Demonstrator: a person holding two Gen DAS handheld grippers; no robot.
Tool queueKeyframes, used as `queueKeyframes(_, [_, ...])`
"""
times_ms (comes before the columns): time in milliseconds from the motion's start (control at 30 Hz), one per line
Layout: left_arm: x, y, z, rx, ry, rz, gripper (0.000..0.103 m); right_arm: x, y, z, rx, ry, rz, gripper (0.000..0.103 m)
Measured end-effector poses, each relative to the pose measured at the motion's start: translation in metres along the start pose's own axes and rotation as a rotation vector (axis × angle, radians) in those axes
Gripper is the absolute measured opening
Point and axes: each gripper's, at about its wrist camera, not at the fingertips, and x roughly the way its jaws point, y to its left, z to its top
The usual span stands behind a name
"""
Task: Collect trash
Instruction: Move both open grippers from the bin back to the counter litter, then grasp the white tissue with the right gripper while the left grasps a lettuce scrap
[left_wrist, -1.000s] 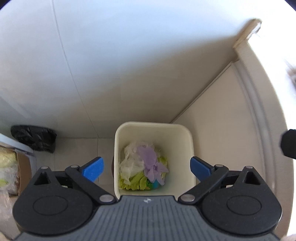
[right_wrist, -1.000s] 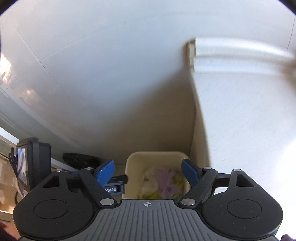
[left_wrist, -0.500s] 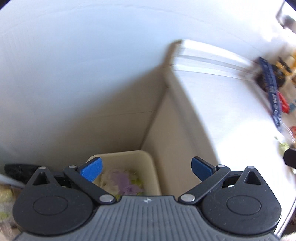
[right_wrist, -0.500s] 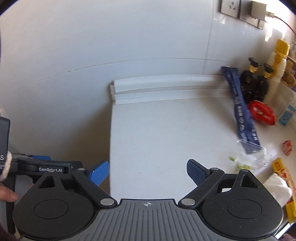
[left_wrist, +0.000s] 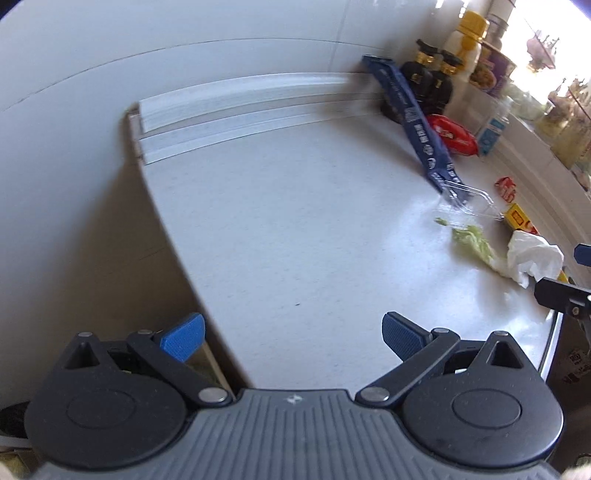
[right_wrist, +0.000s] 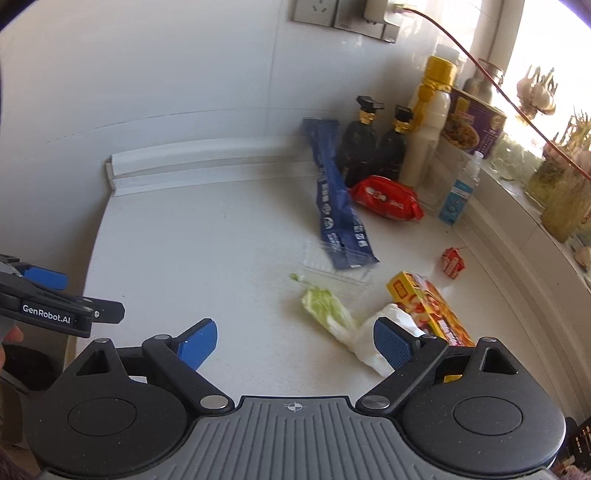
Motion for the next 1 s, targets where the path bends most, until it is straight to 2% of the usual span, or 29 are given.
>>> queueKeyframes(233, [0.023, -0.052, 0.02, 0.086, -0.014, -0.106, 0.102, 0.01, -0.04, -0.011, 0.004, 0.02, 0.001, 0.094])
queueKeyframes(467, [0.036, -0.087, 0.032, 0.129, -0.023, -0.236, 0.094, 0.023, -0.058, -0.008, -0.086, 0.0, 0.03, 0.094])
queueKeyframes(667, [0.048, -0.101, 0.039, 0.075, -0.012, -0.35, 0.073, 0.036, -0.071, -0.006, -0.125, -0.02, 0.066, 0.093])
queueKeyframes(800, [0.055, -0.108, 0.042, 0.016, 0.0, -0.406, 0.067, 0.043, -0.073, -0.006, -0.154, -0.024, 0.09, 0.091])
queueKeyframes(1000, [0.067, -0.118, 0.043, -0.032, 0.024, -0.399, 0.056, 0.052, -0.071, -0.009, -0.196, -0.027, 0.105, 0.09])
